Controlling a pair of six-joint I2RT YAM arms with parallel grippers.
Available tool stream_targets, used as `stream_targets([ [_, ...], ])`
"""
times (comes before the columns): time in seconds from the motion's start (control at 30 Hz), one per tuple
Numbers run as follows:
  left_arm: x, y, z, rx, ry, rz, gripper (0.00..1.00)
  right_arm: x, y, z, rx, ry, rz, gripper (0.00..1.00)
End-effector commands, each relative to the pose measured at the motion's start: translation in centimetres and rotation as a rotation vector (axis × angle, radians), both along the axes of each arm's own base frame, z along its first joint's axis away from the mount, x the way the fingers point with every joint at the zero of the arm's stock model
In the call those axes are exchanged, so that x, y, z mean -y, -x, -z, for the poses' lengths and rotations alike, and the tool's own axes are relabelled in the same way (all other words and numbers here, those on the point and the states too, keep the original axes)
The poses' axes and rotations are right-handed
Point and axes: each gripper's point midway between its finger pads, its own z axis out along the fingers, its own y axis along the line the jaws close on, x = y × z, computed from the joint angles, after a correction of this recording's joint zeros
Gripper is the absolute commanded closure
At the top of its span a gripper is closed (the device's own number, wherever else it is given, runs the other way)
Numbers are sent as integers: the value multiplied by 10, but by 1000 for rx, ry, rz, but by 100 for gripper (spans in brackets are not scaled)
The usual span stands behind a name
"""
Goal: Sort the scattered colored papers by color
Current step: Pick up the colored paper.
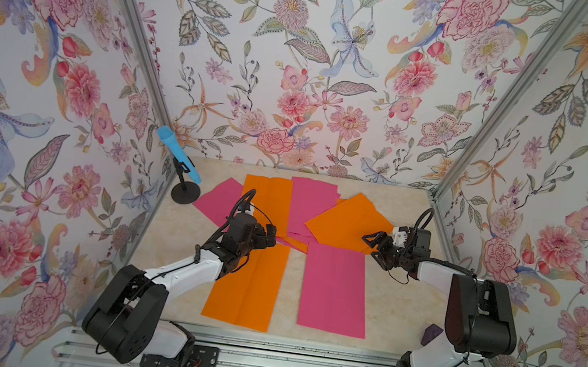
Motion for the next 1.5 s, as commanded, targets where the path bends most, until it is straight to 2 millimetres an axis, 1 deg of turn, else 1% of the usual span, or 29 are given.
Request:
stream_targets([
  [0.0,43,-36,-39,150,-1,161,0,1,-15,-3,24,-48,2,18],
  [0.1,70,-69,-43,184,-20,235,0,2,-22,1,20,-72,9,20],
  [0.23,102,-106,-39,204,-31,316,0,2,-28,4,16,-92,13,21],
  [0.3,118,-126,-31,205,-27,352,0,3,-31,4,14,-98,20,22],
  [0.33,125,-133,-31,211,-19,365,0,3,-33,5,13,-100,21,22],
  [0.37,133,-141,-23,201,-10,382,0,3,-34,6,8,-103,24,22],
  [0.4,140,-149,-18,200,0,392,0,3,-36,6,7,-106,27,22],
  [0.47,149,-163,-6,184,9,390,0,3,-38,10,-6,-110,28,23],
  [0.53,153,-174,9,160,10,382,0,4,-39,13,-21,-113,35,24],
  [0.6,157,-183,19,144,15,373,0,3,-39,13,-23,-123,35,25],
  [0.63,158,-185,28,131,16,371,0,2,-37,12,-24,-123,33,25],
  [0.77,165,-197,49,88,19,361,0,3,-33,7,-14,-115,42,25],
  [0.9,175,-205,69,36,29,377,0,6,-31,12,-41,-100,47,26],
  [0.97,176,-207,75,19,32,377,0,6,-29,13,-48,-102,50,26],
  [1.07,178,-205,81,8,32,379,0,5,-26,11,-49,-110,57,26],
  [1.17,181,-203,84,2,37,390,0,3,-25,2,-34,-128,55,26],
  [1.2,181,-202,87,-4,38,393,0,4,-25,2,-34,-120,59,25],
  [1.47,181,-198,101,-39,47,390,0,5,-31,17,-61,-127,69,26],
])
